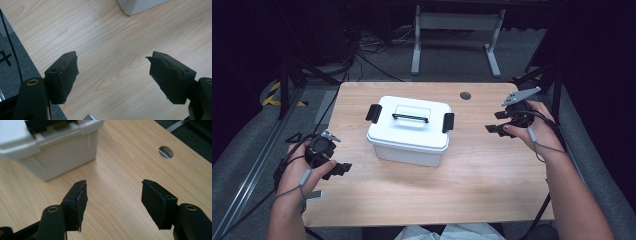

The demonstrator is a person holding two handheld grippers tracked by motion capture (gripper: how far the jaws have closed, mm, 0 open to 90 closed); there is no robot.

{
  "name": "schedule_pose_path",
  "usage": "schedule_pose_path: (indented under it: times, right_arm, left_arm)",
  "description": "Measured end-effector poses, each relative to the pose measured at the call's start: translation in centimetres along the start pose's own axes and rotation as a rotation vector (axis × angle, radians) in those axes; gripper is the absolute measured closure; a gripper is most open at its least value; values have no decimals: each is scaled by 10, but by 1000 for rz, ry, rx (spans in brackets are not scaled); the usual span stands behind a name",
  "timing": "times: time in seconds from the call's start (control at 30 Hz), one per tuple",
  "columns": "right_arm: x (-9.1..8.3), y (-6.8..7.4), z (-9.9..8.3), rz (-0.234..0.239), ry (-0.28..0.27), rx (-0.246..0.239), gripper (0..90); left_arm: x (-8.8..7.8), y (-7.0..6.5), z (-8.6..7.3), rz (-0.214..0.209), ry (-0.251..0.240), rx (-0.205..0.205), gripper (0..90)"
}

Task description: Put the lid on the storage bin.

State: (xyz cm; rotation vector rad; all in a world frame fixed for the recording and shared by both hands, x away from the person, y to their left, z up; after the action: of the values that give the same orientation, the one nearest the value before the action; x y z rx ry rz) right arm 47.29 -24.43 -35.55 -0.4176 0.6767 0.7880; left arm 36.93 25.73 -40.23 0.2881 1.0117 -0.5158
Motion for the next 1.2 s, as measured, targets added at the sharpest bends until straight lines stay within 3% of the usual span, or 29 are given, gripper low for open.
schedule_pose_path:
  times: [0.1, 0.23, 0.57, 0.73, 0.97, 1.2]
  right_arm:
    - [2, -3, -9, -12, 6, 15, 374]
    - [11, -3, -33, 1, 9, 70, 374]
    - [29, -5, -66, 13, 33, 115, 374]
    - [37, -8, -75, -3, 57, 127, 374]
    - [50, -9, -88, -8, 107, 134, 373]
    - [63, -8, -103, -13, 203, 131, 365]
  left_arm:
    - [1, 0, -1, 3, 3, -9, 234]
    - [5, 0, 0, 0, 9, -4, 234]
    - [12, 2, 2, 17, 3, 0, 234]
    - [16, 3, 2, 11, 4, -5, 234]
    - [21, 4, 3, -5, 12, -2, 237]
    - [26, 3, 3, -12, 32, -5, 239]
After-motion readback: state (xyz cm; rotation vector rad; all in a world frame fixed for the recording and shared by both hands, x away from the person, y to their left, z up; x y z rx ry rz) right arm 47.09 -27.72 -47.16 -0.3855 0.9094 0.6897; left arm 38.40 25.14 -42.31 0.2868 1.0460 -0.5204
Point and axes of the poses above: each handheld gripper's, and its own axes: x roughly forward along the jaws, z roughly out of its top, y roughly to its left, the point moved 5 cm from there along x, roughly forward along the jaws, and after that the axes turned 5 degrees about -y, right-handed, at the moved point
